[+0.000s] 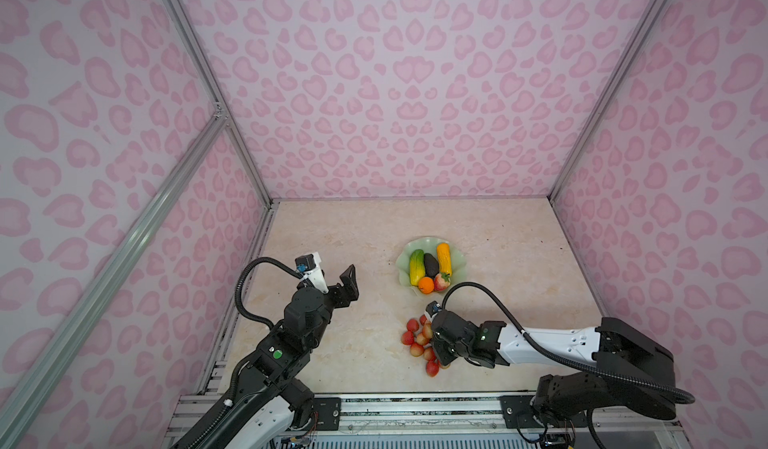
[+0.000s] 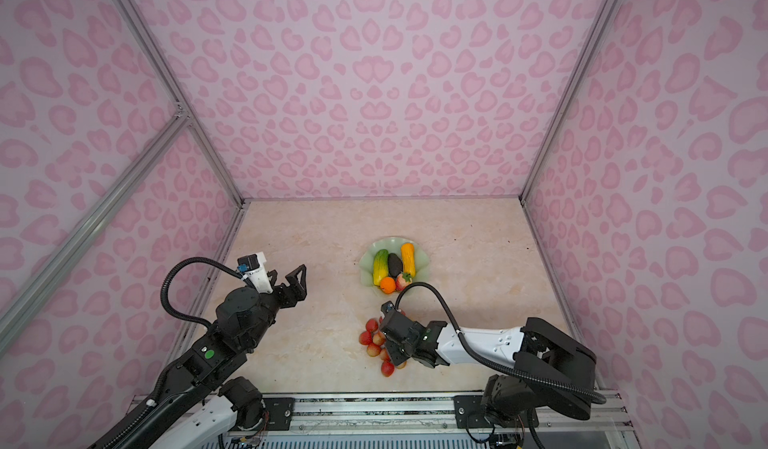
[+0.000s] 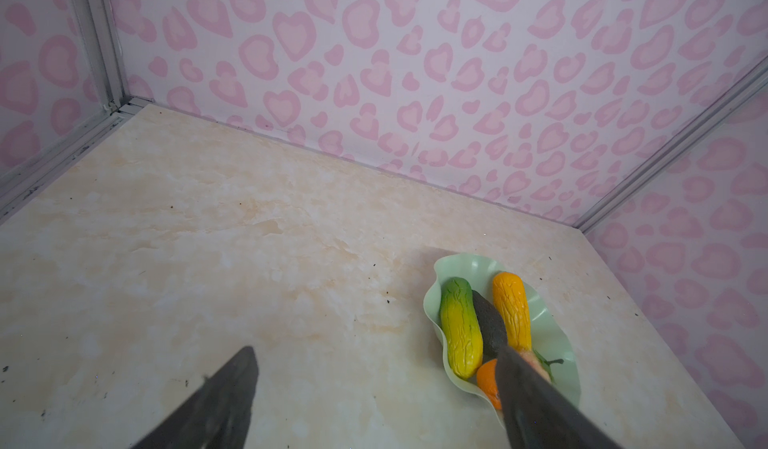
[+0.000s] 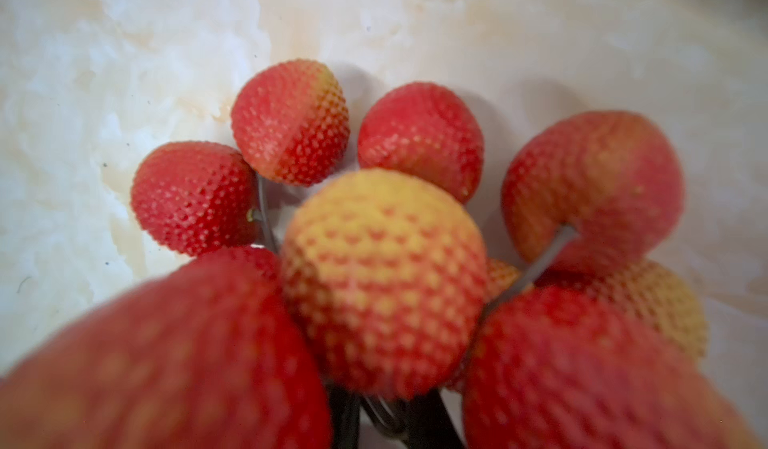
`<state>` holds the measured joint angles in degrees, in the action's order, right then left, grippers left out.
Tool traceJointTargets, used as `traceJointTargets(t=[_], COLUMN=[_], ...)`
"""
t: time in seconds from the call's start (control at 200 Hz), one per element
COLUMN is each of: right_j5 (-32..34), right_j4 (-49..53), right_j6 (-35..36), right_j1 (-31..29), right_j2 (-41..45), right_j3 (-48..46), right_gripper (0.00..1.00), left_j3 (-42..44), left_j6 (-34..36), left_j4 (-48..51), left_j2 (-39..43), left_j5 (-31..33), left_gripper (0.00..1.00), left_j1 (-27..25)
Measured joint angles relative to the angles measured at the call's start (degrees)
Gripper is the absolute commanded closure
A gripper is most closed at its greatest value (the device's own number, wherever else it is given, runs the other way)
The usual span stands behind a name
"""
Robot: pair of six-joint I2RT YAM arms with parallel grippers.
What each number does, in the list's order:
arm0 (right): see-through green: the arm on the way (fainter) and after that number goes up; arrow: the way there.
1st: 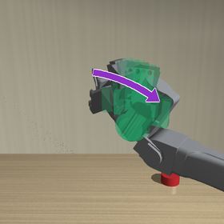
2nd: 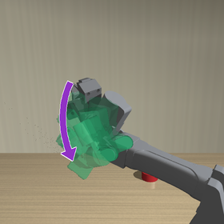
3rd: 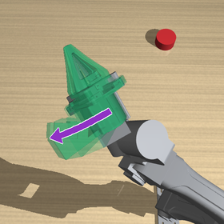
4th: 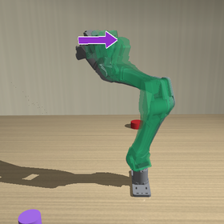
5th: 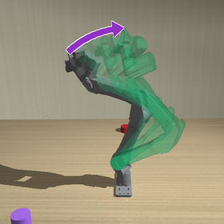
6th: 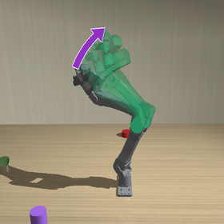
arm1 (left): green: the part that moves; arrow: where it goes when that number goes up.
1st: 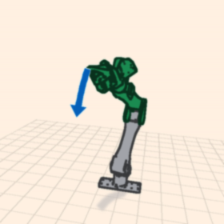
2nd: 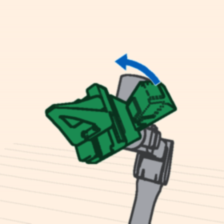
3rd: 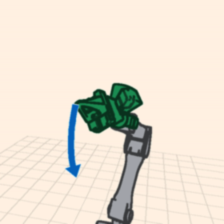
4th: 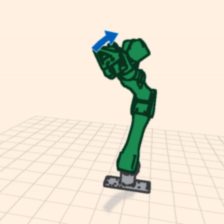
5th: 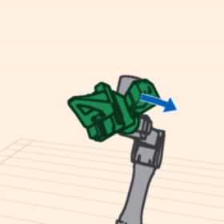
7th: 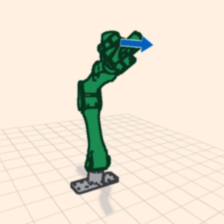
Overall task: Place and organize the fake fruits in the fruit bowl
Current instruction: 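Grasp the lychee bunch stem with the right gripper while the left gripper withdraws, then lift the lychee bunch and lower it onto the bowl with the right gripper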
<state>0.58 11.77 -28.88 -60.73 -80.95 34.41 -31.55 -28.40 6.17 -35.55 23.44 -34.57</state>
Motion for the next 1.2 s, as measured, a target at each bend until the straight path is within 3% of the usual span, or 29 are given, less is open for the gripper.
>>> traceJointTargets(t=[0.105,0.54,0.89,1.2], right_j5=[-0.48,0.07,2.03,2.84], right_j4=[-1.42,1.73,5.60,4.39], right_j6=[0.68,4.07,7.67,12.76], right_j1=[0.00,-0.02,0.33,9.09], right_j2=[-0.96,3.26,5.18,1.64], right_j3=[0.66,5.84,17.84,27.93], right_gripper=[1.00,1.00,1.00,1.00], left_j3=[0.00,0.66,1.97,2.60], left_j6=[0.00,0.02,0.00,0.04], left_j4=[0.66,1.46,1.75,2.71], left_j2=[0.66,2.45,5.18,7.10], left_j5=[0.33,1.75,2.82,3.76], left_gripper=[0.10,0.09,0.09,0.08], left_j1=[0.00,0.00,0.00,0.02])
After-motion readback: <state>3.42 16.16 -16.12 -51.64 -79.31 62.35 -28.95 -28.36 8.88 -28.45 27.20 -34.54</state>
